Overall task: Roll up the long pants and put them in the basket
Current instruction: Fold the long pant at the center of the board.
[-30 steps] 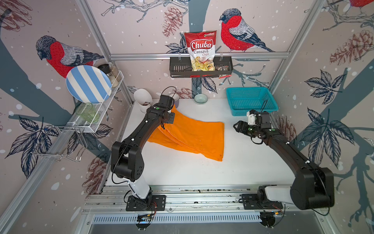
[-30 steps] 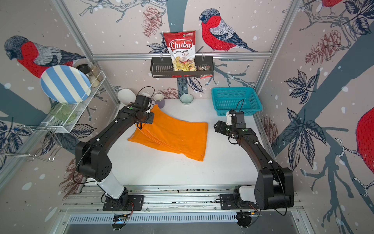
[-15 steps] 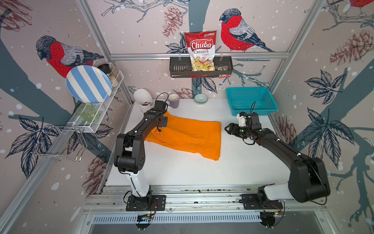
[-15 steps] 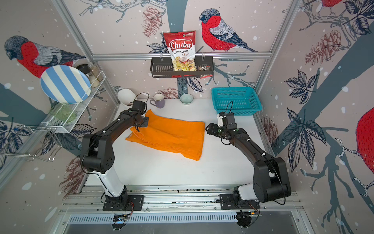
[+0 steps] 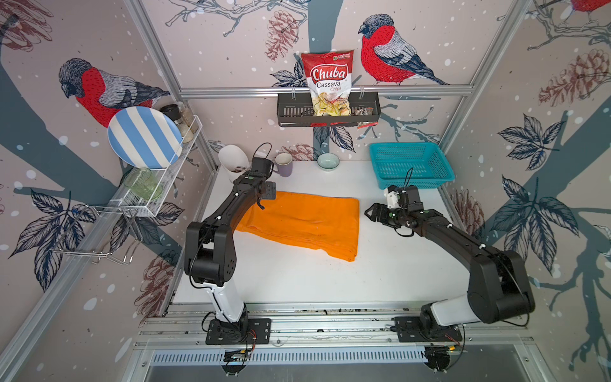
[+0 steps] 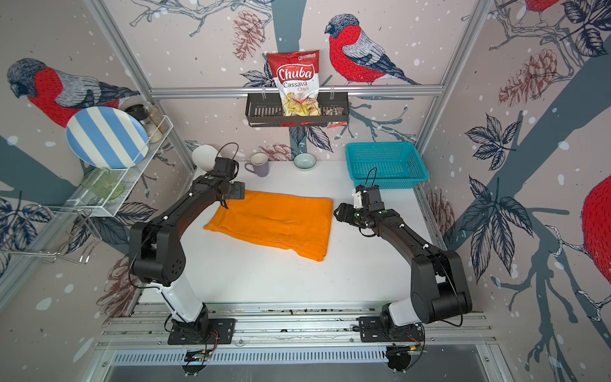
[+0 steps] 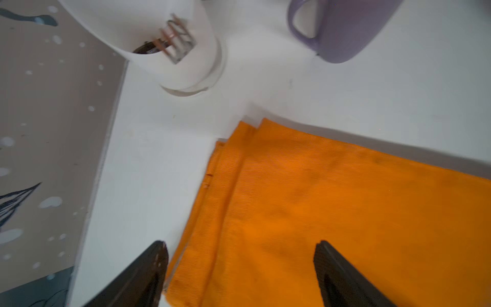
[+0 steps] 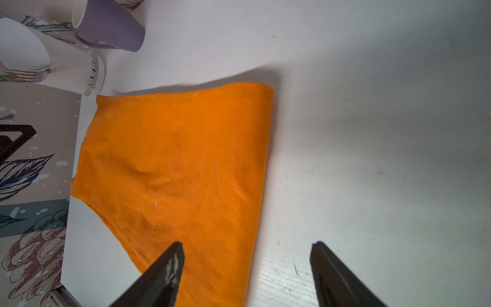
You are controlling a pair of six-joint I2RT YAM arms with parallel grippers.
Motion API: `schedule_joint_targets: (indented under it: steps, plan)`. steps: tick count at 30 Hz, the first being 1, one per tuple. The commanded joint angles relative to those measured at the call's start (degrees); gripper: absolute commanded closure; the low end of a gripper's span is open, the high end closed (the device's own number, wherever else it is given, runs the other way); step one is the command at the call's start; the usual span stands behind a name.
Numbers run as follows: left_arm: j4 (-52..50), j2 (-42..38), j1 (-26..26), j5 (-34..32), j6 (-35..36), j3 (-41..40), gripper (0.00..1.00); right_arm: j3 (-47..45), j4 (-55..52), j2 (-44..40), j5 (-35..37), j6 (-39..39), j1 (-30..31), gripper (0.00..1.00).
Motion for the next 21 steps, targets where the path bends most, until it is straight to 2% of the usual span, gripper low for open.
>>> schedule_joint_targets:
  steps: [1,3,10,15,18,21]
  plan:
    - [3.63,-0.11,-2.37,11.31,-4.99,-3.11,0.13,0.76,2.41,2.01,-2.67,0.58,0.64,0.21]
    - [7.51,0.07,-2.60,14.24,-7.15,-6.94,0.15,0.95,3.13,3.46,-3.69,0.71,1.41,0.22]
    - [13.06,2.72,2.21,13.81,-12.10,-16.40,0.18,6.90,2.01,10.29,-3.84,-1.89,3.69,0.23]
    - [14.45,4.24,2.48,14.16,-12.96,-17.56,0.17,14.88,0.01,15.29,-1.34,-9.13,4.06,0.20]
    - [14.35,3.26,2.19,14.75,-13.81,-17.48,0.17,21.01,-1.91,20.32,-3.06,-12.09,4.31,0.20]
    - [13.05,-0.49,0.37,12.66,-14.83,-18.15,0.14,26.64,-2.61,25.29,-5.15,-13.24,4.44,0.20]
